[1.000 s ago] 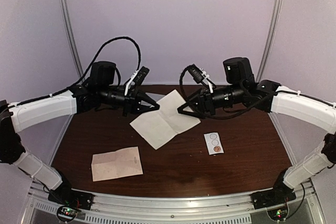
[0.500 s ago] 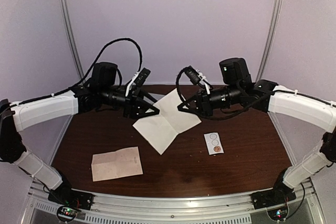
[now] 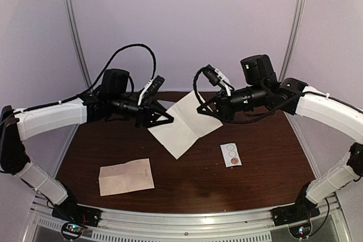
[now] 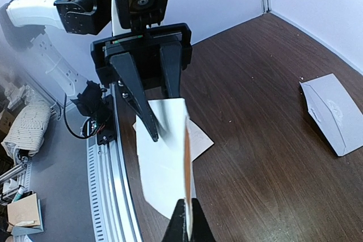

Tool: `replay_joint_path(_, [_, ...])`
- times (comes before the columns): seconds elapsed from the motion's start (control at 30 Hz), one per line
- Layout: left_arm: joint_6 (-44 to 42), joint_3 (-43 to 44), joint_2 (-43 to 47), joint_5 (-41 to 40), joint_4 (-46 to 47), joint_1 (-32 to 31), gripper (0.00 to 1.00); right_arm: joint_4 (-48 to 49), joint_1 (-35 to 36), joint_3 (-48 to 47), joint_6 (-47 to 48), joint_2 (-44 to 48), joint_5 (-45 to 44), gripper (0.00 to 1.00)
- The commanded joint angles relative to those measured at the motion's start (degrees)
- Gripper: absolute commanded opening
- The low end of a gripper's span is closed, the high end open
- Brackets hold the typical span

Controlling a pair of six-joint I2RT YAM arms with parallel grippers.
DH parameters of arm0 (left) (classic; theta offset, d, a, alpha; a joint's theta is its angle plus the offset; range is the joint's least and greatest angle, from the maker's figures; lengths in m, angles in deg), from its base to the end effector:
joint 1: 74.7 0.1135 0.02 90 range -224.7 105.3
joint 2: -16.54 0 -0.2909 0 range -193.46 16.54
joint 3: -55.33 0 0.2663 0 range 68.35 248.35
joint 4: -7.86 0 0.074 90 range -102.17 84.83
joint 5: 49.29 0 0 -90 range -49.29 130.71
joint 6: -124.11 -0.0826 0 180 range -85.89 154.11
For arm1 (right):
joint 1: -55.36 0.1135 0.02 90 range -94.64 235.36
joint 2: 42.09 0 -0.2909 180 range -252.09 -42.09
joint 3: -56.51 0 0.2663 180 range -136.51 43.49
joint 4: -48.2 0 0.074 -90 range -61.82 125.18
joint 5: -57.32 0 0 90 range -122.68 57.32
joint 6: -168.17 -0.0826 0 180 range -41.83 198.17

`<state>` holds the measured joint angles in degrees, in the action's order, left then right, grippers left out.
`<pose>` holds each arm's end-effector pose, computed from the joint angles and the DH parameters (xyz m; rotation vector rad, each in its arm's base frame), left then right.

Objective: Place the letter into the envelope and seal it

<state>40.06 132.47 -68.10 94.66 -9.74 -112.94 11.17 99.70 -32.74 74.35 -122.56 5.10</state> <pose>0.2476 -0.2802 0.3164 1.1762 1.7387 -1.4195 0.2205 0.2862 0.3751 -1.1432 1.8422 1.1817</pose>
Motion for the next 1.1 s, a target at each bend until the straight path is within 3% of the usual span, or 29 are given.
replay_joint_path(0.0, [-0.5, 1.3, -0.5, -1.9, 1.0, 0.0, 0.12, -1.5, -0.3, -1.7, 1.1, 2.1, -1.8, 0.00])
replay_joint_path(0.07, [-0.5, 1.4, -0.4, -2.3, 1.0, 0.0, 0.02, -1.2, -0.3, -1.6, 0.8, 2.2, -1.4, 0.00])
replay_joint_path(0.13, [-0.5, 1.3, -0.2, -3.1, 1.0, 0.0, 0.00, -0.8, -0.3, -1.5, 0.3, 2.2, -0.7, 0.01])
replay_joint_path(0.2, [-0.4, 1.2, -0.1, -3.7, 1.0, 0.0, 0.00, -0.3, -0.3, -1.4, -0.2, 2.2, -0.3, 0.16])
replay_joint_path(0.33, [-0.4, 1.2, -0.1, -3.8, 1.0, 0.0, 0.00, 1.2, -0.3, -0.9, -1.0, 2.6, 0.1, 0.32])
replay_joint_path(0.6, [0.1, 1.1, 0.1, -6.3, 1.0, 0.0, 0.00, 3.0, -0.2, -0.9, -2.0, 2.4, 3.8, 0.27])
replay_joint_path(0.83, [2.4, -0.8, 1.4, -8.4, 4.2, 0.2, 0.00, 8.6, 1.3, 3.1, -5.8, 2.2, 8.2, 0.30])
replay_joint_path(1.07, [3.2, -1.1, 0.9, -3.7, 6.8, 0.4, 0.00, 20.9, 3.5, 7.2, -11.3, -1.7, 11.8, 0.57])
